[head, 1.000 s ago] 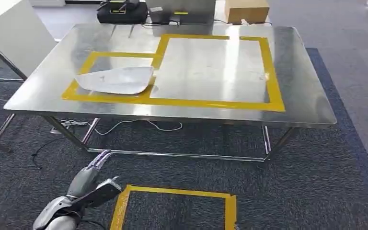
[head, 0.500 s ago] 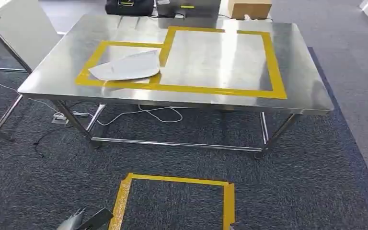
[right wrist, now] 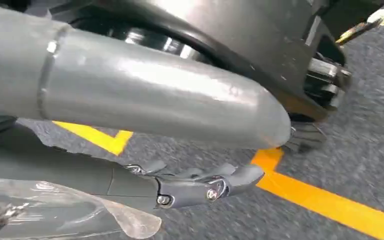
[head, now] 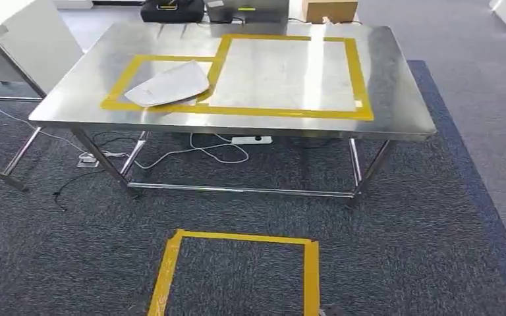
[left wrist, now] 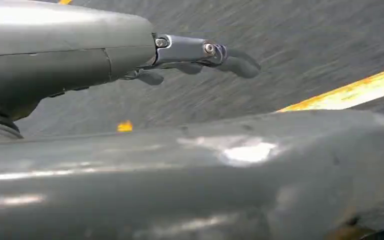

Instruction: Take the parts from the cabinet and place them on the table.

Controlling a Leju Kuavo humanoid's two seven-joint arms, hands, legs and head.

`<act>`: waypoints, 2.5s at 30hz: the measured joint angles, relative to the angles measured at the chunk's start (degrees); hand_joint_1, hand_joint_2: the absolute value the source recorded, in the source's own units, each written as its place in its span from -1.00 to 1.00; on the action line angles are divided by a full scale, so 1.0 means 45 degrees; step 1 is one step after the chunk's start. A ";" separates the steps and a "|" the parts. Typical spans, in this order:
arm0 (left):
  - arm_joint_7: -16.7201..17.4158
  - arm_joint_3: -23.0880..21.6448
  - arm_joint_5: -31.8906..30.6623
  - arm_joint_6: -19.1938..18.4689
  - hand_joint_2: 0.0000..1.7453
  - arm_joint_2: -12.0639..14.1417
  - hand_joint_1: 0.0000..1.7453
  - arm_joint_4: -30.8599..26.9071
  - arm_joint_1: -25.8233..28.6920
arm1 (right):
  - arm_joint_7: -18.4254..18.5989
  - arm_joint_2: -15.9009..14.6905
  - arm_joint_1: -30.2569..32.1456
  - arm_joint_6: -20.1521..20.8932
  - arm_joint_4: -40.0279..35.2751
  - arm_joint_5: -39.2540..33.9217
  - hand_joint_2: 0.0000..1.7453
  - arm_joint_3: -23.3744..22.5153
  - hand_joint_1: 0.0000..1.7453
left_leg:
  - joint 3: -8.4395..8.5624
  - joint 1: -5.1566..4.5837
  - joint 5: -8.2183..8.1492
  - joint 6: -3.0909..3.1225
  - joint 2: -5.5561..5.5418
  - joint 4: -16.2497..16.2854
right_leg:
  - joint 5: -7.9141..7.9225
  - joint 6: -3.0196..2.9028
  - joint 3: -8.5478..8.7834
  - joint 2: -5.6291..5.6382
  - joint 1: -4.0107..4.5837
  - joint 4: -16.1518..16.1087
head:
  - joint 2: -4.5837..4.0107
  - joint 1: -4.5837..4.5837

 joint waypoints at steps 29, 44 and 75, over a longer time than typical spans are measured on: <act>0.0160 0.1185 0.0360 0.0068 -1.00 -0.1326 -1.00 0.0262 0.0007 | 0.0762 0.0486 0.0051 0.0393 0.0005 0.1073 -1.00 0.0248 -1.00 | -0.0858 -0.0076 -0.0918 0.0017 -0.0239 0.1030 | 0.0031 0.0000 -0.0176 -0.0294 -0.0013 0.0155 | 0.0000 -0.0160; -0.1030 0.2190 0.0976 0.1671 -1.00 -0.1462 -1.00 0.0267 0.0010 | 0.0694 0.0738 0.0036 -0.0093 0.0005 0.0743 -1.00 0.0233 -1.00 | 0.0957 -0.0136 0.0789 0.0808 -0.0452 -0.2917 | -0.1997 0.0541 -0.2144 0.0263 0.0001 0.4416 | 0.0000 -0.0039; -0.1025 0.2181 0.0666 0.1671 -1.00 -0.1583 -1.00 0.0320 0.0040 | 0.0689 0.0811 0.0035 -0.0098 0.0015 0.0758 -1.00 0.0223 -1.00 | 0.0862 -0.0215 0.0781 0.0889 -0.0536 -0.2846 | -0.1995 0.0522 -0.2132 0.0273 0.0084 0.4453 | 0.0000 0.0014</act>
